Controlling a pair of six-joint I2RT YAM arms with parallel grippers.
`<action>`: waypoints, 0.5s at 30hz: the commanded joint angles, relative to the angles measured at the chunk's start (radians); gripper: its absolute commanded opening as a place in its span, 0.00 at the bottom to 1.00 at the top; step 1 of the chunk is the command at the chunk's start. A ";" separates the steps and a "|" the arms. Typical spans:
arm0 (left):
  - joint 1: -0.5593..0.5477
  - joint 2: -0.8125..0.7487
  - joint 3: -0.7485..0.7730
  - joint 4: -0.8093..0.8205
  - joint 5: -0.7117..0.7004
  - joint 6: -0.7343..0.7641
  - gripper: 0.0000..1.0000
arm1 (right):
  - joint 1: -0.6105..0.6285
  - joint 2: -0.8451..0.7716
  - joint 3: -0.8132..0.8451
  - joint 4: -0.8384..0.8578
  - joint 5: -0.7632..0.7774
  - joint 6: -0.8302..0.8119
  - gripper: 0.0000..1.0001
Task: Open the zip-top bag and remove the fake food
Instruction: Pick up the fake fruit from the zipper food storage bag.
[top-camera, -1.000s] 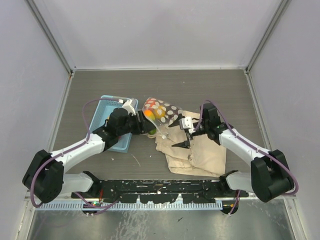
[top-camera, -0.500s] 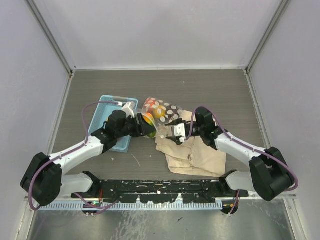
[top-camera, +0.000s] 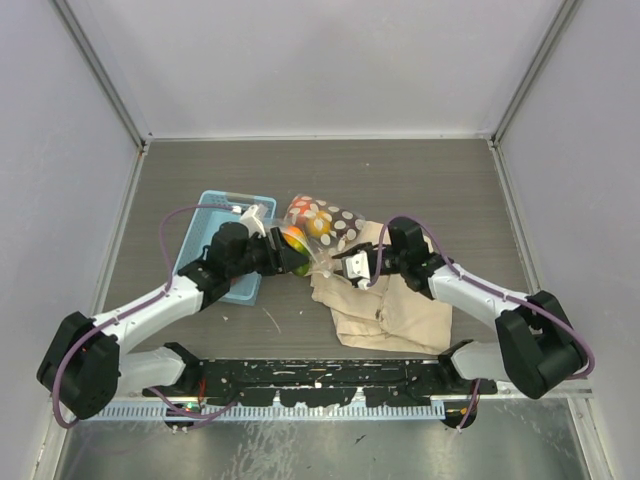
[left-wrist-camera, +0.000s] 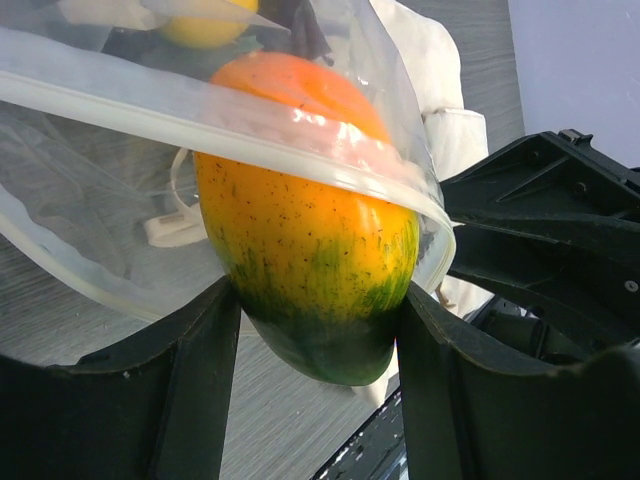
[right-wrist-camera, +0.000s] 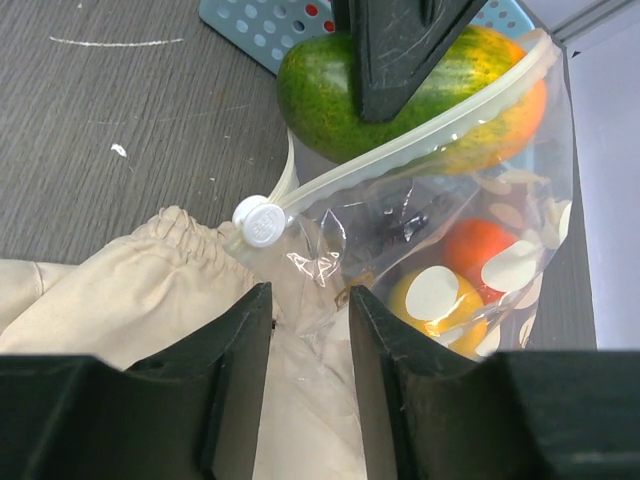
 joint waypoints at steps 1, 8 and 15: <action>0.011 -0.039 -0.001 0.019 0.026 -0.007 0.24 | 0.007 0.006 0.013 -0.001 0.009 -0.032 0.40; 0.012 -0.081 -0.007 -0.023 0.039 -0.003 0.24 | 0.008 0.016 0.028 -0.030 0.017 -0.034 0.25; 0.015 -0.154 -0.026 -0.095 0.022 0.008 0.24 | 0.008 0.022 0.045 -0.053 0.024 -0.034 0.11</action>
